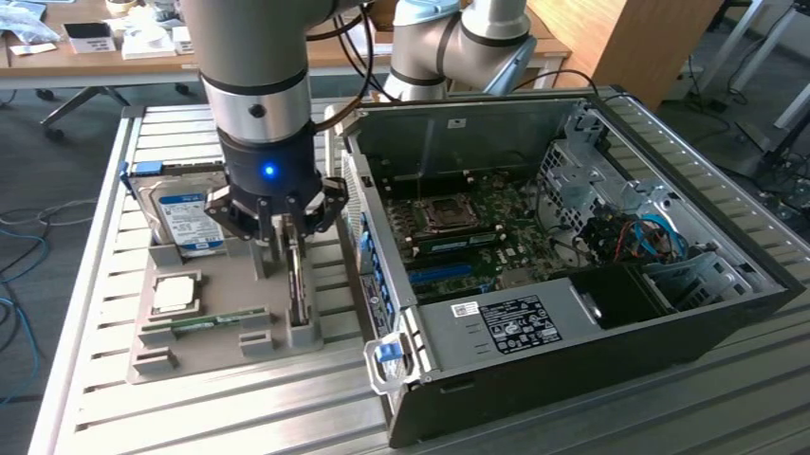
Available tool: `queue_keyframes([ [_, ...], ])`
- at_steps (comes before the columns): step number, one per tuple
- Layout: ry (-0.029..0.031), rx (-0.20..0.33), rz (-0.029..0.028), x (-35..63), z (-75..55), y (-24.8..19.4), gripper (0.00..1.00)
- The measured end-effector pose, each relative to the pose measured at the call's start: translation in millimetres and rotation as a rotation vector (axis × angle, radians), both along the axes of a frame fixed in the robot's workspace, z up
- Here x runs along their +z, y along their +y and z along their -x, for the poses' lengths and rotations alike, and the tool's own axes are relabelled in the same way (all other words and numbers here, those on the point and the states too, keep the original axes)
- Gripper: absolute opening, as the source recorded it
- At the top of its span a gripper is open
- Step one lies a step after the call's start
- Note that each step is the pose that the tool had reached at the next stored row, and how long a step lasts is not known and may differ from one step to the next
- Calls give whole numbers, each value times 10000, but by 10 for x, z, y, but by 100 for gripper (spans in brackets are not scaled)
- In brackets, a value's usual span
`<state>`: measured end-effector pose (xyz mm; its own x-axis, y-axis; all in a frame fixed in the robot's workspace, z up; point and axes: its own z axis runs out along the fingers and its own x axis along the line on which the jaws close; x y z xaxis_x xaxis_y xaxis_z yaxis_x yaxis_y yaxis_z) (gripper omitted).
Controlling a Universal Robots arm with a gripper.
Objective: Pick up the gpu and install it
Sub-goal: 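Pick up the gpu and move the gpu toward the slot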
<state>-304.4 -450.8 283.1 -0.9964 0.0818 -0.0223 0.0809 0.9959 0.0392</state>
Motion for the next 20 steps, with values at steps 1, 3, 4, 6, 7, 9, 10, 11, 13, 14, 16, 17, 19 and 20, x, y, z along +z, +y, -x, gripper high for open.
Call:
queue_keyframes([
  [1, -1, 0, 0, -18, -1, 0, 36],
  [3, 1, 1, 1, -53, -3, 0, 36],
  [4, -1, 1, 0, -72, -4, 0, 36],
  [6, 0, 1, 1, -105, -5, -1, 36],
  [7, 0, 1, 1, -120, -6, -1, 36],
  [9, 1, 1, 1, -152, -9, 0, 36],
  [10, 1, 1, 2, -170, -9, -1, 36],
  [11, 1, 1, 2, -185, -10, -1, 36],
  [13, 3, 1, 1, -200, -13, -1, 36],
  [14, 5, 3, 2, -202, -17, -1, 36],
  [16, 7, 2, 2, -209, -27, -1, 36],
  [17, 9, 1, 2, -213, -29, 0, 36],
  [19, 13, 0, 3, -238, -30, 0, 36],
  [20, 17, 1, 4, -255, -30, 0, 36],
])
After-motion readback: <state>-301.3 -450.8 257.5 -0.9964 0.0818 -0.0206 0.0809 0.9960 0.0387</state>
